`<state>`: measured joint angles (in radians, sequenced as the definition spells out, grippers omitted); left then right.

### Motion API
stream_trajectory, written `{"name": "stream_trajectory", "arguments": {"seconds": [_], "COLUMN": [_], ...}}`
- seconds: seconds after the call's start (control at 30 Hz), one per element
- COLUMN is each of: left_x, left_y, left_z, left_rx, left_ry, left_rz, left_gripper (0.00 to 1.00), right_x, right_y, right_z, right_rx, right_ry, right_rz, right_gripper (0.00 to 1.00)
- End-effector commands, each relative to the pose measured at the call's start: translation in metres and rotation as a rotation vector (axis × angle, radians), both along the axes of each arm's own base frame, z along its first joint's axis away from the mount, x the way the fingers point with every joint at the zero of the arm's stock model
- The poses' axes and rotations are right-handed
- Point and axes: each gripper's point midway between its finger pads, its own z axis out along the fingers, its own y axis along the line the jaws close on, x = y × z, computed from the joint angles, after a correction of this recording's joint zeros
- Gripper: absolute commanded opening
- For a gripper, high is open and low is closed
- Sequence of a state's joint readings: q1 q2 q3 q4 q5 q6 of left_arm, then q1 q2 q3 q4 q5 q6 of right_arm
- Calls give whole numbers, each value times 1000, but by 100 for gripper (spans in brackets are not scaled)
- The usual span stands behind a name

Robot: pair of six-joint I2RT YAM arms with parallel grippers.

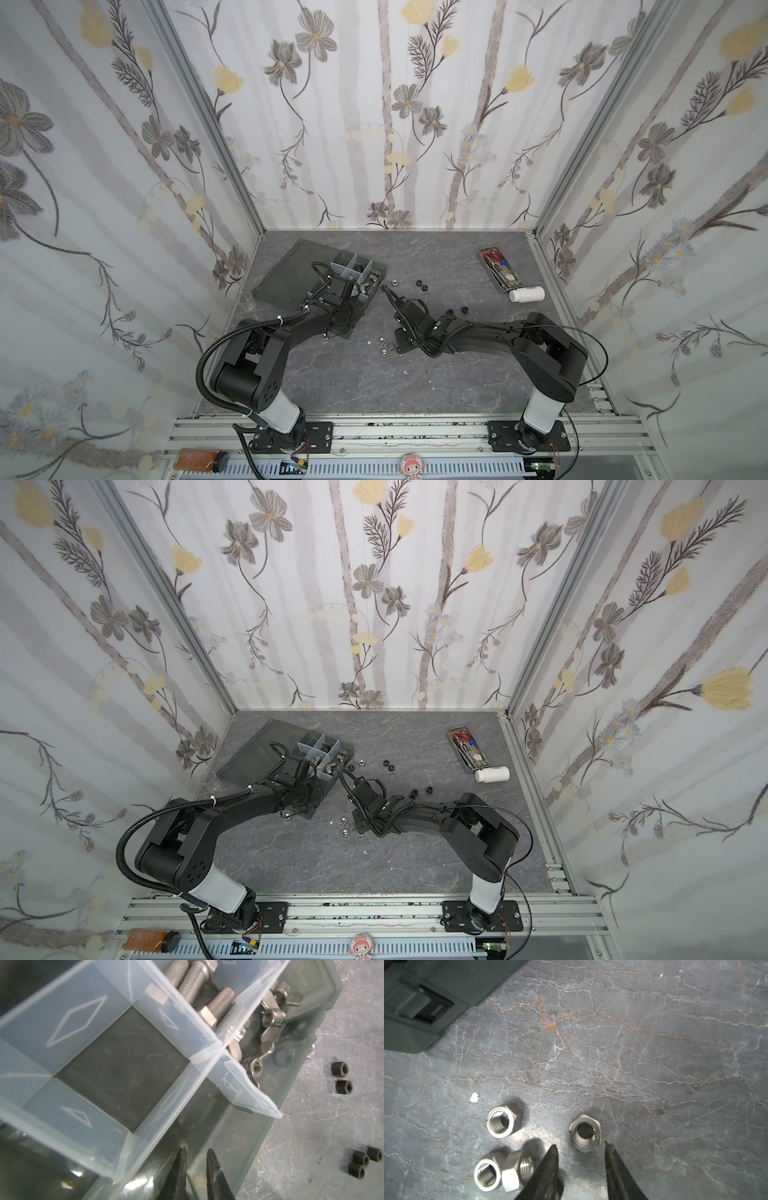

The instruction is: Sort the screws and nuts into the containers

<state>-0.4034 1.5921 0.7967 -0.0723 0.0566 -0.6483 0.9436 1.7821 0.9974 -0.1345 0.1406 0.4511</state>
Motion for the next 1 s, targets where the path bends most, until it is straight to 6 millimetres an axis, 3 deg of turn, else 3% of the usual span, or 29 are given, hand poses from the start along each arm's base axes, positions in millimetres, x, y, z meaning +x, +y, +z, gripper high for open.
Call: {"name": "stream_trajectory", "arguments": {"seconds": [0.0,0.17,0.33,0.7,0.97], "left_x": [-15,-14,-6,-16,-35], "left_y": [-9,-15,-15,0,15], "left_z": [-5,13,54,164,188], "left_rx": [-17,-30,-33,-65,-50], "left_ry": [38,4,-70,-289,-332], "left_rz": [-23,-33,-33,-25,-12], "left_gripper": [18,19,24,64,81], "right_x": [2,3,5,14,14], "right_y": [1,2,5,11,8], "right_z": [5,3,-1,-10,-18], "right_rx": [10,7,-8,-42,-78], "right_ry": [-18,-16,-9,-6,4], "right_rz": [2,2,3,-2,-3], "right_gripper": [38,34,33,37,37]}}
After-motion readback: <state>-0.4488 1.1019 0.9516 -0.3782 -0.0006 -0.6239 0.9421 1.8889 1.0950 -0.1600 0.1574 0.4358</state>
